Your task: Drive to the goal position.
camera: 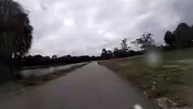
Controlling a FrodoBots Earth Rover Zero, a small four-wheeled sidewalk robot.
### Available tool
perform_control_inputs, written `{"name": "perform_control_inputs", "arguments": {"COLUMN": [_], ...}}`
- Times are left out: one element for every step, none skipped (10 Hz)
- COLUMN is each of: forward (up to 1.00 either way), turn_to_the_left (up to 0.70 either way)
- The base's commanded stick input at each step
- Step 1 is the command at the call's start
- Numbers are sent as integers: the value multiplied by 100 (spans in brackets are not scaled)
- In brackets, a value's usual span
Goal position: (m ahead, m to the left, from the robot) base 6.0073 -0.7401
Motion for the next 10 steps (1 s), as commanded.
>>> {"name": "perform_control_inputs", "arguments": {"forward": [84,84,84,84,84,84,84,84,84,84], "turn_to_the_left": [3,3,3,3,3,3,3,3,3,3]}}
